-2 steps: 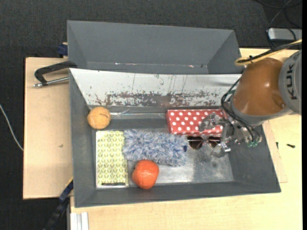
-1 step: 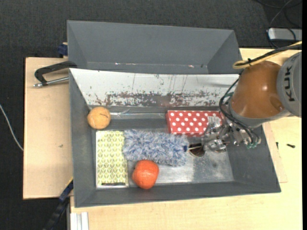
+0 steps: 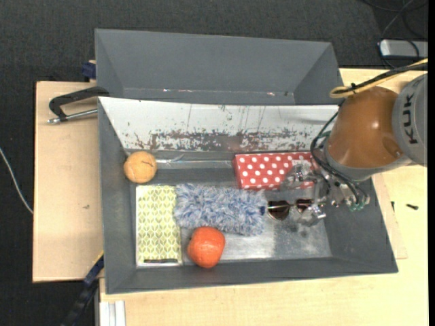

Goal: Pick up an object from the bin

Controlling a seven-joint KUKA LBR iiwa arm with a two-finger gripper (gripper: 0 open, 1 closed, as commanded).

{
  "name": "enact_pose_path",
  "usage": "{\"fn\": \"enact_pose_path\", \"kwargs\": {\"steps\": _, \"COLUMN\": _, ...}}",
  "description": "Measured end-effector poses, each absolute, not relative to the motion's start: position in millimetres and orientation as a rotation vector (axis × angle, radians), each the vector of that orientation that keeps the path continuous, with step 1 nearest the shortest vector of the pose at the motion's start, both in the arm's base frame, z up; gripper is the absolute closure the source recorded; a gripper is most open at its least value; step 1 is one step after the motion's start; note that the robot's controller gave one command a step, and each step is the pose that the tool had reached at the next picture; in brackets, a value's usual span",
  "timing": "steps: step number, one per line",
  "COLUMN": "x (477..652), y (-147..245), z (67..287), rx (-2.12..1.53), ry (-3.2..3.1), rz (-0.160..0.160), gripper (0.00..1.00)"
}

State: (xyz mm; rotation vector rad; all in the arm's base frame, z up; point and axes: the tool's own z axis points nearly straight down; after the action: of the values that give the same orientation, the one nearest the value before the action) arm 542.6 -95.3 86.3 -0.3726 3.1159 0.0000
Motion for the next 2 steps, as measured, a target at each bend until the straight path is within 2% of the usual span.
{"fn": "enact_pose_path", "kwargs": {"steps": 1, "x": 543.0, "y": -95.1, "z": 86.5, "rx": -0.373, "ry": 3.115, "rz": 0.0, "gripper": 1.0}}
{"fn": "enact_pose_path", "kwargs": {"steps": 2, "x": 543.0, "y": -95.0, "z": 86.5, "rx": -0.373, "ry": 3.115, "rz": 0.0, "gripper": 1.0}}
